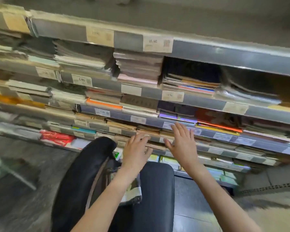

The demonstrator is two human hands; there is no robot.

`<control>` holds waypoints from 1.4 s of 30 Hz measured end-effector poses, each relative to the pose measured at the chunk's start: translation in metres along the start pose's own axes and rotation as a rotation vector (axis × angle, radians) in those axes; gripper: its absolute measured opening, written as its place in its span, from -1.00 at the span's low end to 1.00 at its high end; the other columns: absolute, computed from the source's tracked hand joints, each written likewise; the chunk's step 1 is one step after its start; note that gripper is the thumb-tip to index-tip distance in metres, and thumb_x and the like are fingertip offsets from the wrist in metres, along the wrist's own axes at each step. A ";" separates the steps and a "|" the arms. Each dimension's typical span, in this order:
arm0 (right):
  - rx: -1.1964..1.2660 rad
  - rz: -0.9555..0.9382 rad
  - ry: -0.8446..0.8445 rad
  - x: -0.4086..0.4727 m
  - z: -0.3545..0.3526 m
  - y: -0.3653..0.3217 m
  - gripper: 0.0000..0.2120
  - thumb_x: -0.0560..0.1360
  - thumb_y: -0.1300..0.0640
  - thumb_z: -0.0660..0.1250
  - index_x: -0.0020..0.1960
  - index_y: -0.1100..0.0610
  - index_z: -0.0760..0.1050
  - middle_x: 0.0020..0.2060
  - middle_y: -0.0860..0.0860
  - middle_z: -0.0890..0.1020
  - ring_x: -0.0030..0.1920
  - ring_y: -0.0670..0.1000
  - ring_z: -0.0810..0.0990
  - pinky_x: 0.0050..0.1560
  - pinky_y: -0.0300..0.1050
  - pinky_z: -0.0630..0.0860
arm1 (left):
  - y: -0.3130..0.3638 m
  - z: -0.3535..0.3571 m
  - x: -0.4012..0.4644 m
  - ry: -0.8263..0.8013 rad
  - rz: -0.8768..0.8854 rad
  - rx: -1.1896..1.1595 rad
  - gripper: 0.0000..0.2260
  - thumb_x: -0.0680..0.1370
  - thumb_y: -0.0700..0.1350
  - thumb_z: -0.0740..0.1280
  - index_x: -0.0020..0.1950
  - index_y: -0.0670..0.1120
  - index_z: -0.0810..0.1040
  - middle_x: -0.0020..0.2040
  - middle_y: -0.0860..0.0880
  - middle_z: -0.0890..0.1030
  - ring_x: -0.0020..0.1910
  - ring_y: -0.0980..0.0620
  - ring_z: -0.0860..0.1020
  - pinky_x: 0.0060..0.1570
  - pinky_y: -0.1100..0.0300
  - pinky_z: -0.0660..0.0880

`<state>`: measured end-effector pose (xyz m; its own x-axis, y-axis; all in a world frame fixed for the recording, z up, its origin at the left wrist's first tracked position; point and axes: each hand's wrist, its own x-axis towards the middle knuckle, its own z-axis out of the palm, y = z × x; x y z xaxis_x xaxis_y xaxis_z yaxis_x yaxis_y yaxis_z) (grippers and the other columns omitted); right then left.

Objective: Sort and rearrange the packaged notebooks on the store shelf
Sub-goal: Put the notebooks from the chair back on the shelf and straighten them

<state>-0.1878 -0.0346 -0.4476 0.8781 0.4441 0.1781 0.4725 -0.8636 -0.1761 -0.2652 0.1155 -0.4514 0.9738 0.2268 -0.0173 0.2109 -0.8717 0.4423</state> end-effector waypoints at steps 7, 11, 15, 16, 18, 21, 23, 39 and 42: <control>0.061 -0.018 -0.202 -0.045 0.089 -0.012 -0.47 0.53 -0.07 0.24 0.41 0.16 0.29 0.41 0.09 0.34 0.46 0.11 0.20 0.46 0.11 -0.02 | -0.062 0.069 -0.043 -0.128 -0.184 -0.039 -0.63 0.57 -0.06 0.19 0.39 0.06 0.33 0.43 0.07 0.29 0.40 0.02 0.25 0.36 0.14 0.19; 0.087 -0.029 -0.329 -0.068 0.135 -0.022 -0.46 0.54 -0.08 0.20 0.43 0.15 0.24 0.44 0.07 0.29 0.47 0.08 0.16 0.46 0.10 -0.05 | -0.095 0.105 -0.067 -0.172 -0.271 -0.024 -0.62 0.58 -0.03 0.19 0.41 0.05 0.32 0.43 0.05 0.31 0.39 0.02 0.25 0.36 0.16 0.17; 0.099 -0.042 -0.420 -0.081 0.176 -0.031 -0.44 0.56 -0.09 0.16 0.47 0.13 0.17 0.47 0.05 0.22 0.49 0.06 0.11 0.48 0.09 -0.08 | -0.127 0.133 -0.087 -0.216 -0.355 -0.042 -0.61 0.56 -0.04 0.22 0.40 0.04 0.34 0.42 0.05 0.32 0.39 0.00 0.27 0.35 0.13 0.23; 0.103 -0.041 -0.439 -0.083 0.186 -0.033 -0.44 0.56 -0.10 0.15 0.48 0.13 0.16 0.47 0.05 0.21 0.49 0.05 0.10 0.48 0.08 -0.08 | -0.136 0.140 -0.093 -0.223 -0.379 -0.052 -0.61 0.55 -0.05 0.23 0.39 0.04 0.35 0.41 0.05 0.32 0.38 0.00 0.27 0.35 0.11 0.25; 0.113 -0.033 -0.469 -0.087 0.206 -0.036 -0.43 0.56 -0.10 0.15 0.48 0.12 0.14 0.48 0.05 0.20 0.49 0.05 0.09 0.48 0.07 -0.08 | -0.150 0.154 -0.104 -0.220 -0.433 -0.079 -0.61 0.55 -0.06 0.25 0.38 0.05 0.36 0.40 0.05 0.34 0.37 0.00 0.28 0.34 0.11 0.28; 0.181 0.000 -0.522 -0.091 0.231 -0.041 -0.41 0.55 -0.11 0.17 0.48 0.12 0.13 0.47 0.05 0.21 0.48 0.05 0.11 0.48 0.04 -0.06 | -0.168 0.171 -0.116 -0.217 -0.501 -0.105 -0.57 0.54 -0.07 0.25 0.41 0.05 0.32 0.40 0.05 0.32 0.36 0.00 0.28 0.32 0.11 0.30; 0.236 0.020 -0.554 -0.092 0.247 -0.043 -0.39 0.54 -0.11 0.20 0.48 0.12 0.12 0.47 0.05 0.22 0.47 0.06 0.14 0.48 0.03 -0.03 | -0.178 0.182 -0.120 -0.222 -0.536 -0.121 -0.55 0.55 -0.06 0.26 0.43 0.04 0.28 0.41 0.04 0.31 0.37 0.00 0.27 0.32 0.07 0.32; 0.577 0.141 -0.748 -0.051 0.315 -0.046 -0.03 0.31 0.07 0.53 0.51 0.14 -0.02 0.48 0.07 0.13 0.46 0.09 0.13 0.44 0.08 0.16 | -0.207 0.238 -0.126 -0.094 -0.821 -0.592 -0.30 0.48 -0.07 0.39 0.51 -0.06 0.08 0.39 -0.13 0.29 0.38 -0.12 0.28 0.35 -0.04 0.27; 0.575 0.122 -0.849 -0.039 0.321 -0.045 0.08 0.26 0.09 0.57 0.52 0.13 -0.09 0.51 0.06 0.03 0.48 0.11 0.05 0.46 0.11 0.10 | -0.206 0.243 -0.127 -0.090 -0.857 -0.658 -0.30 0.48 -0.10 0.39 0.51 0.03 0.07 0.40 -0.10 0.35 0.35 -0.13 0.33 0.34 -0.06 0.29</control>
<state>-0.2187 0.0632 -0.7571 0.5809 0.5763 -0.5748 0.1453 -0.7682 -0.6234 -0.4118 0.1609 -0.7582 0.5329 0.5935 -0.6032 0.7630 -0.0289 0.6457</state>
